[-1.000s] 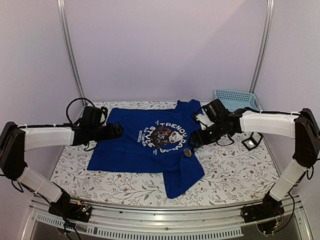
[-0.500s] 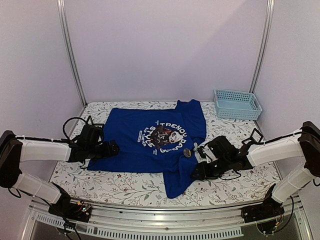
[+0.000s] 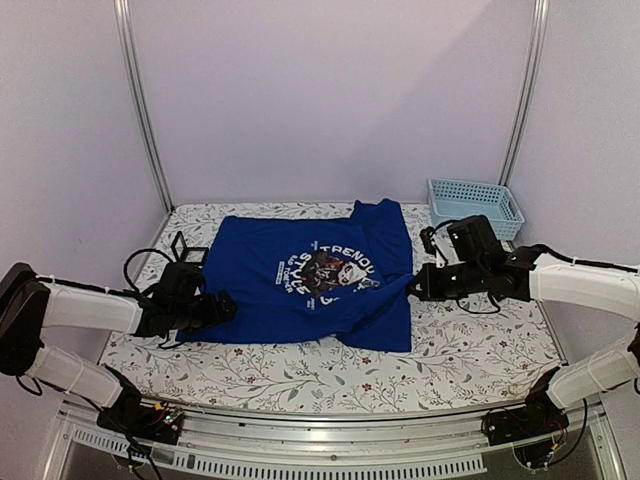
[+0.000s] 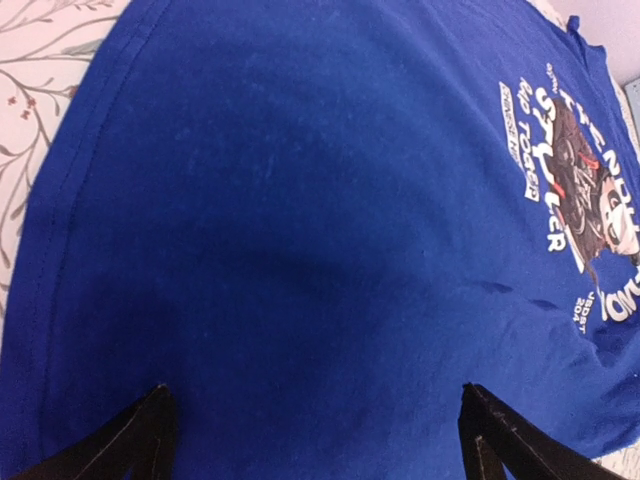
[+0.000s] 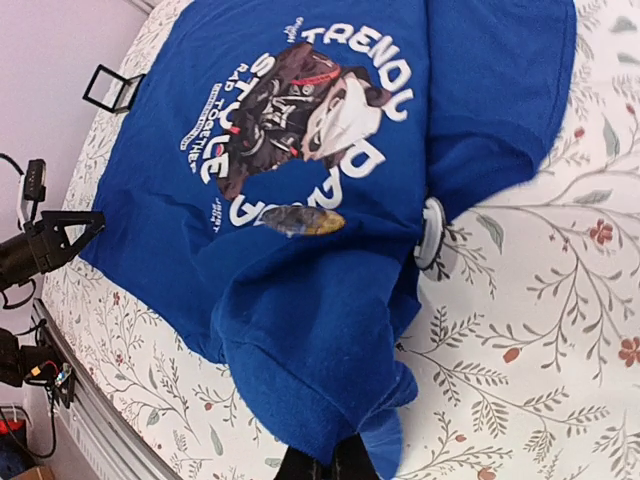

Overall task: Pin the brooch onto the clothing
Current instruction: Smooth out the clothing with brooches at the center of the board.

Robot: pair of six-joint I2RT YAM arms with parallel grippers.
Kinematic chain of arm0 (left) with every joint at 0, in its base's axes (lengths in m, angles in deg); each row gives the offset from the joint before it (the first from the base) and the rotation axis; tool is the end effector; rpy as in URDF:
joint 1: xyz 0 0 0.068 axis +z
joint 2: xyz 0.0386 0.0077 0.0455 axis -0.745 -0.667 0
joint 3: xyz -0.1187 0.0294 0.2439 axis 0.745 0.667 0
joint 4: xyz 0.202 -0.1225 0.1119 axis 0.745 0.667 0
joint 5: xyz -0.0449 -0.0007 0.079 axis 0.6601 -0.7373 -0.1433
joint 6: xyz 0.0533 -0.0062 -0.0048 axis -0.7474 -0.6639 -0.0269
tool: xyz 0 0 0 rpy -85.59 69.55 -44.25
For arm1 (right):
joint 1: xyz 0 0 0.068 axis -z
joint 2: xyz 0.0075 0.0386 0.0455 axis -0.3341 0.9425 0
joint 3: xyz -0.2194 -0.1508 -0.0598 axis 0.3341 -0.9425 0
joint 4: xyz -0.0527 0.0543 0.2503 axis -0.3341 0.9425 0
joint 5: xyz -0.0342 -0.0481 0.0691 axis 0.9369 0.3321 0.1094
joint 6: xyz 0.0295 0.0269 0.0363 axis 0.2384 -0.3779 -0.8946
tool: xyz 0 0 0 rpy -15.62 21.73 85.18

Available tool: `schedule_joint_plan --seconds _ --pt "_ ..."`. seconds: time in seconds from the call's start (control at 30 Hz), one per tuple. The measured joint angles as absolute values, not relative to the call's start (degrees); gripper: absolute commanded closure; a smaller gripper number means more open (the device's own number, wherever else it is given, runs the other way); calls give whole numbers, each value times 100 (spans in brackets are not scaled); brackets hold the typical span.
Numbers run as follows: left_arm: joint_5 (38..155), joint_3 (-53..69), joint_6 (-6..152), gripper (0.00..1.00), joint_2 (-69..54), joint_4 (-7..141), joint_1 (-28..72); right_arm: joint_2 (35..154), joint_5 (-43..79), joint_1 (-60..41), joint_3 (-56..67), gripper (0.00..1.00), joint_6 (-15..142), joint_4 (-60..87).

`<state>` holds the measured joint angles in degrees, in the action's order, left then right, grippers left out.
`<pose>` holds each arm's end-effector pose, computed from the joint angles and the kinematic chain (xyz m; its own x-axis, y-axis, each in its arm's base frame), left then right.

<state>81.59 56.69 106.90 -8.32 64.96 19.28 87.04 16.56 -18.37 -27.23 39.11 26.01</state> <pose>0.1990 -0.1051 0.1304 -0.7499 -0.3956 -0.5303 -0.1788 0.8929 -0.4133 0.2069 0.1681 0.2172 -0.8293 -0.0011 -0.5588 -0.3154 0.8263 0.4666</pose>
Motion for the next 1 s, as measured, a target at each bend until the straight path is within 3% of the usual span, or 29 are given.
schedule_joint_plan --seconds 0.23,0.4,0.57,0.73,1.0 --pt "8131 5669 10642 2 -836 6430 1928 9801 1962 -2779 -356 99 5291 3799" --pt "8083 5743 10642 1 -738 6430 1928 11515 1774 -4115 809 75 5868 4086" --pt "8041 5848 10618 1 -666 6432 1928 12538 1671 -4724 923 60 6051 4564" --pt "8019 5852 10592 1 -666 6434 1930 12118 1722 -4696 481 54 6034 4770" --pt "8011 5971 10581 1 -576 6347 1952 10024 1837 -3979 -98 49 5940 4431"
